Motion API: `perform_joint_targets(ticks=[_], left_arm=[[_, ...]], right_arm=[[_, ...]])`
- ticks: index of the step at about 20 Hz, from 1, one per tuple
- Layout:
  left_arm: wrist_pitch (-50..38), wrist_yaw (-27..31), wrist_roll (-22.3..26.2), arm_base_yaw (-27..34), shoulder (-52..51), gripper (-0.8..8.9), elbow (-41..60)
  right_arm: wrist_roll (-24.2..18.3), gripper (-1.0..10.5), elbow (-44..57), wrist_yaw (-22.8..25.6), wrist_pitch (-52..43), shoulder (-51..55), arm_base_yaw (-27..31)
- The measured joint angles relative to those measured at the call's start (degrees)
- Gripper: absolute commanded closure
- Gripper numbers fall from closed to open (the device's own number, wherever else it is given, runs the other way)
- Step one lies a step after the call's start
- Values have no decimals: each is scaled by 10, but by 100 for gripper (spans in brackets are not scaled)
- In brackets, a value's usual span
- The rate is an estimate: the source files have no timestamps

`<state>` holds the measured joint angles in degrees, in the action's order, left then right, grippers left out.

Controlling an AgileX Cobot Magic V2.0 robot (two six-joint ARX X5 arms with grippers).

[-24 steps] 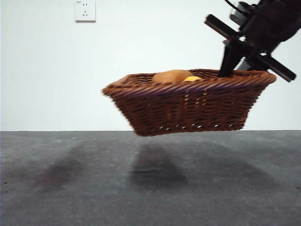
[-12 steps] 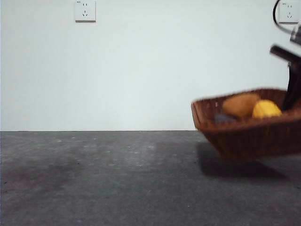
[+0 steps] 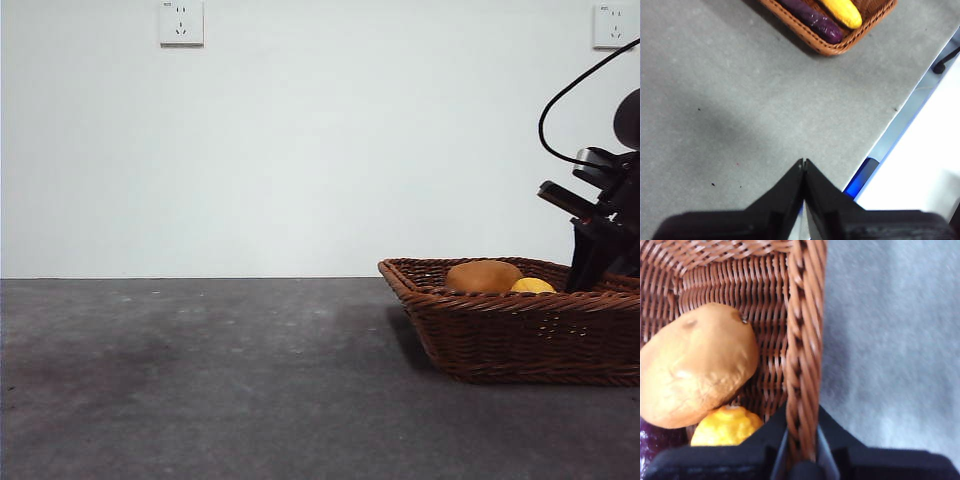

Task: Help me put the vegetables on the table into the basket

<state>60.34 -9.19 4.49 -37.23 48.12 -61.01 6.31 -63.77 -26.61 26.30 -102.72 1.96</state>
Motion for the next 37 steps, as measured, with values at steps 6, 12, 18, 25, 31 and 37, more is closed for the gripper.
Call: perform_joint_targets(ticks=[6, 12, 18, 25, 31, 37], left_arm=[[-13, 0, 0, 0, 5, 821, 0], [-13, 0, 0, 0, 6, 821, 0], [-13, 0, 0, 0, 6, 821, 0], [-13, 0, 0, 0, 6, 821, 0], [-47, 0, 0, 0, 6, 821, 0], [-60, 0, 0, 0, 6, 821, 0]], right_arm=[[-7, 959, -2, 11, -18, -4, -13], [-8, 631, -4, 27, -19, -4, -15], [-9, 506, -82, 33, 56, 5, -15], [-65, 673, -231, 32, 315, 161, -17], [-73, 823, -233, 28, 389, 344, -47], [-79, 833, -233, 28, 509, 450, -57]])
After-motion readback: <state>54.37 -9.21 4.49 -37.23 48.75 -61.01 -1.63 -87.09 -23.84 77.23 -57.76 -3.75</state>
